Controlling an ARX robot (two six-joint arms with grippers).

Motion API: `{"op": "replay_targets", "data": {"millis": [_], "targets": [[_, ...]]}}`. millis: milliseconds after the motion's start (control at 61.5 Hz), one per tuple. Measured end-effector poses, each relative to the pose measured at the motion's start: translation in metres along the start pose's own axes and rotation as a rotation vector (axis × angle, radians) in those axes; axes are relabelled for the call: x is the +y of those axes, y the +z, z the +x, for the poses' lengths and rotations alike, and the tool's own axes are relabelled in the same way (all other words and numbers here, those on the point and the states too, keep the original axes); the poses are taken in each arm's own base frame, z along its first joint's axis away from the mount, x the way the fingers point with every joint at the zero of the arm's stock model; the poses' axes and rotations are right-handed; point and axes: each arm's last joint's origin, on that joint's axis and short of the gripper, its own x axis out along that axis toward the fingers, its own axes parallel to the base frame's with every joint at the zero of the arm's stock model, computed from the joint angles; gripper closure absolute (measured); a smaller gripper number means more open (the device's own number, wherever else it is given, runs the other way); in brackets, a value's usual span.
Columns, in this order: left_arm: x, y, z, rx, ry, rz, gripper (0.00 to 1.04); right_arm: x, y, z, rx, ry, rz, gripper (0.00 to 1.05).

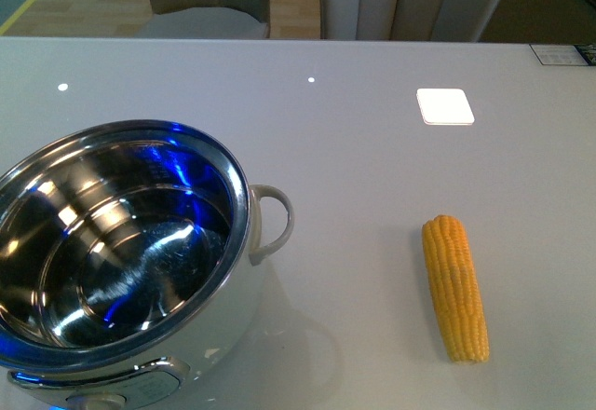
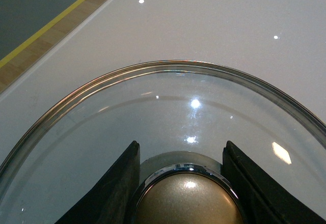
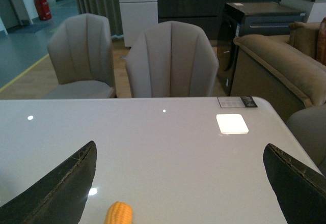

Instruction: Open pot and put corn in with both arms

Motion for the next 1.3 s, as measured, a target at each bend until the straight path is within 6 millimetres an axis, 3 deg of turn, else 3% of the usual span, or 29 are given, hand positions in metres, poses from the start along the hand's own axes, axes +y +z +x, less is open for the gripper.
{"op": "replay_targets", "data": {"millis": [260, 601, 634, 943, 1154, 1300], "targets": [[0.0, -0.007, 0.002, 0.001, 0.0, 0.011, 0.63, 0.0, 0.0, 0.0, 0.0, 0.0, 0.0, 0.09], [0.001, -0.001, -0.002, -0.014, 0.006, 0.007, 0.11, 0.0, 0.0, 0.0, 0.0, 0.0, 0.0, 0.09], [0.001, 0.005, -0.005, -0.026, 0.008, 0.001, 0.06, 0.0, 0.0, 0.0, 0.0, 0.0, 0.0, 0.09], [0.015, 0.089, -0.052, -0.178, -0.013, -0.09, 0.07, 0.0, 0.0, 0.0, 0.0, 0.0, 0.0, 0.09], [0.012, 0.157, -0.111, -0.298, -0.113, -0.112, 0.07, 0.0, 0.0, 0.0, 0.0, 0.0, 0.0, 0.09], [-0.005, 0.177, -0.159, -0.337, -0.196, -0.081, 0.07, 0.0, 0.0, 0.0, 0.0, 0.0, 0.0, 0.09]]}}
